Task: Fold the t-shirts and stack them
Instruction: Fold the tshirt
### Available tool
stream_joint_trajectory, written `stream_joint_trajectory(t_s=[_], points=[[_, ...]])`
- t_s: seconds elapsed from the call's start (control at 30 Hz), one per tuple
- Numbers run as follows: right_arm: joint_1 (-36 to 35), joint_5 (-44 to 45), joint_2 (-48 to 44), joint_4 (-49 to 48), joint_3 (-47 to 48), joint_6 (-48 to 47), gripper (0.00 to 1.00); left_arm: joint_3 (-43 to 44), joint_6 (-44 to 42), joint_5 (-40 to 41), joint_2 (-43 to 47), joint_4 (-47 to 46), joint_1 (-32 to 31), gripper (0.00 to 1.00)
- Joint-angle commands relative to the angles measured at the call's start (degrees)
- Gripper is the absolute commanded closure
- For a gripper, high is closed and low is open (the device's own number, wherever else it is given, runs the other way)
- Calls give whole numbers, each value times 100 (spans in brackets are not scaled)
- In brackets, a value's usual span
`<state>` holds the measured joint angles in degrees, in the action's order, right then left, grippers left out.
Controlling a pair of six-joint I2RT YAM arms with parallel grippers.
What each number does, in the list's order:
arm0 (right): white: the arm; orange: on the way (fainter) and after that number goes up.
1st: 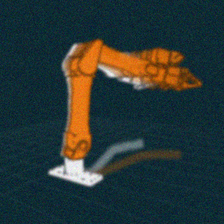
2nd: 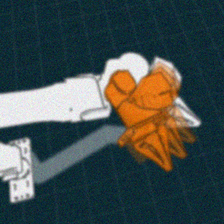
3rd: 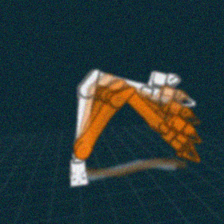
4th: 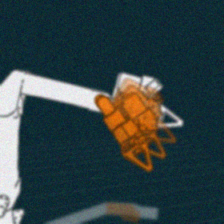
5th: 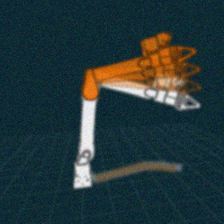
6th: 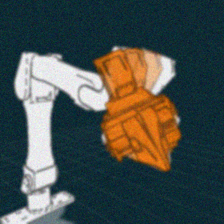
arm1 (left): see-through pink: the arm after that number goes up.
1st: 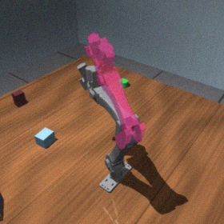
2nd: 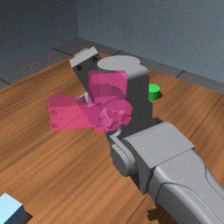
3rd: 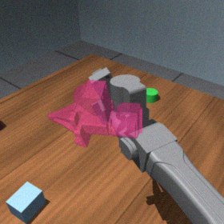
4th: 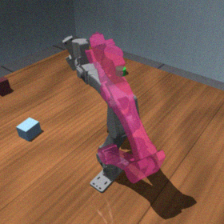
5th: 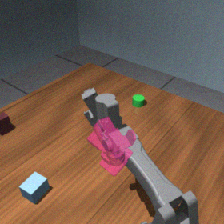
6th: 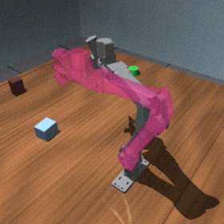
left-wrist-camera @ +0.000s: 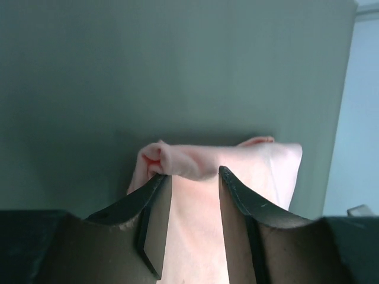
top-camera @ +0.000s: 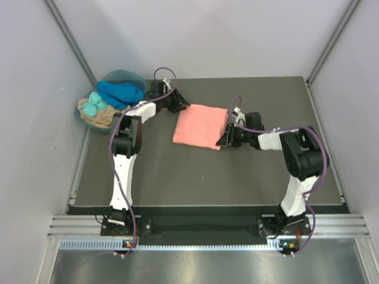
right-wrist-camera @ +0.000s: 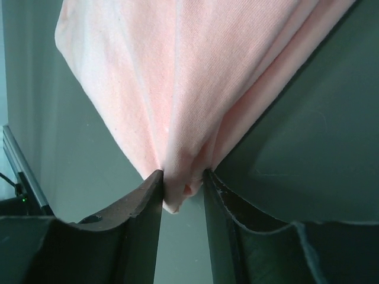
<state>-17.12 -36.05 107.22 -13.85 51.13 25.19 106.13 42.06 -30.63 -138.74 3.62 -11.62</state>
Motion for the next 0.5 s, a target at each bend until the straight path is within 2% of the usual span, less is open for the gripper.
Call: stream_joint_trajectory(t_s=[0.0,0.1,0.13,0.2,0.3,0.47], points=[[-54,2,133,66,134,-172,65,303,320,84,-232,-511,177,57],[-54,72,19,189,169,-190,57,435,443,-179,-216,-503,177,56],[-45,124,-34,259,195,-181,51,505,443,-250,-189,-450,186,56],[25,282,-210,461,283,-146,44,663,312,-172,-128,119,186,55],[227,563,-464,804,511,-102,41,1059,-39,-92,82,900,230,53],[762,626,-370,971,993,-23,41,674,-505,364,882,1659,204,52]])
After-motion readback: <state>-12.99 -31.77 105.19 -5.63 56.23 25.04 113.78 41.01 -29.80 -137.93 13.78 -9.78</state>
